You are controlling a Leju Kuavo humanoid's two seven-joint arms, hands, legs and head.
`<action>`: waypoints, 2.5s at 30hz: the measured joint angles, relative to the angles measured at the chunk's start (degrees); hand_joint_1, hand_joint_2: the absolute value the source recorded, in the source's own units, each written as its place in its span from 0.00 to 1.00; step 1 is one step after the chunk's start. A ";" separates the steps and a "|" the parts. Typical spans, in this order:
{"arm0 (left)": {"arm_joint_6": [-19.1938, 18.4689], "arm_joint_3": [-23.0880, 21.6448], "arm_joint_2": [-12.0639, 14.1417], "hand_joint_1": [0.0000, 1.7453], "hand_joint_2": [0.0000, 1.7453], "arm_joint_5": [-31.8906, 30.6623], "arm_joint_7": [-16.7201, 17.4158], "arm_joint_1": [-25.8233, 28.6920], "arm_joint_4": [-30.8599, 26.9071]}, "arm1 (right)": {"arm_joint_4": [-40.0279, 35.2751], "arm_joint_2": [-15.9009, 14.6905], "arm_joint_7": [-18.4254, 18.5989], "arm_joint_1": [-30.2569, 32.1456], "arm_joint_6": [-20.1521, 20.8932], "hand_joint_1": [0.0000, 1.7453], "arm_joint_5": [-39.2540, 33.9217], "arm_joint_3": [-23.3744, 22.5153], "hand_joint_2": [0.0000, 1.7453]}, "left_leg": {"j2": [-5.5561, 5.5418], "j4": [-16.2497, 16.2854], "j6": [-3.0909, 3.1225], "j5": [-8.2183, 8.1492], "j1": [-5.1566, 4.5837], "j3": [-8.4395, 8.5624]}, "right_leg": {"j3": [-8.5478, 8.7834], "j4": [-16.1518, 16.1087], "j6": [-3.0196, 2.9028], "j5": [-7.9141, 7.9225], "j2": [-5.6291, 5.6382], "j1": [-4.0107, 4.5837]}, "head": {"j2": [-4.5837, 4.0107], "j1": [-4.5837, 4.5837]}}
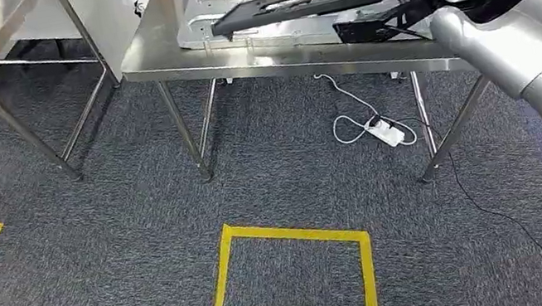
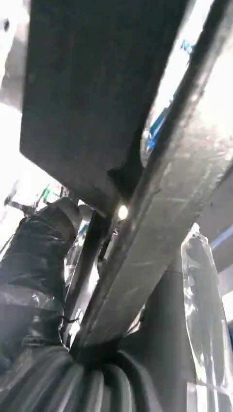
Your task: Take the parts from the cabinet and place them on the table.
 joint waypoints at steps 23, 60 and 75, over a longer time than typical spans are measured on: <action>-0.35 0.20 0.04 0.00 1.00 -0.90 -0.39 -0.31 0.00 | 0.66 0.55 -0.70 0.14 1.27 1.00 1.88 0.70 1.00 | 0.16 -16.00 -0.28 6.16 0.19 7.73 | 0.15 -0.13 2.27 -0.35 -0.51 -0.73 | 0.00 0.02; -0.76 2.97 0.74 0.00 1.00 1.20 0.92 -0.25 0.00 | 2.60 6.14 -0.50 1.01 1.77 1.00 1.88 1.90 1.00 | -0.11 0.90 -0.42 -1.46 -0.01 -0.01 | 2.97 -1.48 -0.72 -1.41 0.35 -0.34 | 0.00 0.02; -0.90 3.06 1.53 0.00 1.00 0.15 1.09 -0.46 0.00 | 5.14 8.61 -2.06 1.64 1.05 1.00 1.88 1.97 1.00 | -0.45 -19.53 2.87 9.10 -1.03 8.83 | -3.02 13.72 2.73 -9.75 -0.04 -0.93 | 0.00 0.17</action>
